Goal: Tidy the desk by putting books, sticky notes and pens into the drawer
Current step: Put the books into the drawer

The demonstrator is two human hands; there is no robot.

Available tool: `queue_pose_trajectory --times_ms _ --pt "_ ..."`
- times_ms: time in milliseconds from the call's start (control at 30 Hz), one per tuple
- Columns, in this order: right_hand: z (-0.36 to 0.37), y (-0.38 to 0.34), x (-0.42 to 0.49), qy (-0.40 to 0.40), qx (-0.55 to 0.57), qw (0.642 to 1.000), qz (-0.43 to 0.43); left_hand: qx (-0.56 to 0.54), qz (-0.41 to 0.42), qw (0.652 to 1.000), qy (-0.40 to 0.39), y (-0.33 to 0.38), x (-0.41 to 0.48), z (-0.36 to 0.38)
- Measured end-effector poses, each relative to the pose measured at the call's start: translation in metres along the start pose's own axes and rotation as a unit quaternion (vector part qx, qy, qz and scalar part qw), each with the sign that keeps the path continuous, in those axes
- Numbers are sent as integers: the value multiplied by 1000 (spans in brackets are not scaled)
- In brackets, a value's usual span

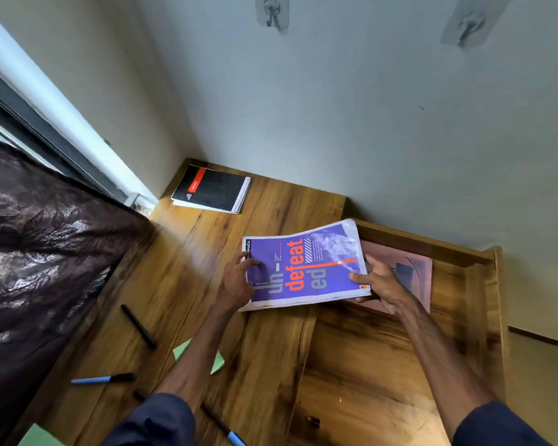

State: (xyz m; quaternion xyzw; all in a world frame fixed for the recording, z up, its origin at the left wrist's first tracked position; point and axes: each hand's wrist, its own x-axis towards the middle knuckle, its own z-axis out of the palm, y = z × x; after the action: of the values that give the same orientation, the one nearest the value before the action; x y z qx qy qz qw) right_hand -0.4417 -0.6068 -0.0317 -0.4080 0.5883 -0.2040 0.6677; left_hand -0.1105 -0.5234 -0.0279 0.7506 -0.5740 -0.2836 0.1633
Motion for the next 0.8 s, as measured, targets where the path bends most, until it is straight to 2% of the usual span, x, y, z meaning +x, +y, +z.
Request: queue_pose_trajectory --times_ms 67,133,200,233,333,467,633,800 --pt "-3 -2 -9 -4 18 999 -27 -80 -21 994 74 10 -10 8" --pt "-11 -4 -19 -10 36 998 -48 -166 -104 975 107 19 -16 17" --pt "-21 -3 -28 -10 61 996 -57 -243 -181 948 96 25 -17 21" --pt "-28 -1 -32 -8 72 996 -60 -279 -191 938 81 27 -16 20" --pt "-51 4 -42 0 92 993 -71 -351 -158 922 49 39 -12 12" --pt "-85 18 -50 59 61 994 -67 -325 -93 941 29 76 -6 8" --pt "-132 54 -50 153 57 987 -6 -250 -35 966 -51 134 0 45" --pt "-165 91 -51 254 52 964 57 -218 -66 966 -118 178 7 102"
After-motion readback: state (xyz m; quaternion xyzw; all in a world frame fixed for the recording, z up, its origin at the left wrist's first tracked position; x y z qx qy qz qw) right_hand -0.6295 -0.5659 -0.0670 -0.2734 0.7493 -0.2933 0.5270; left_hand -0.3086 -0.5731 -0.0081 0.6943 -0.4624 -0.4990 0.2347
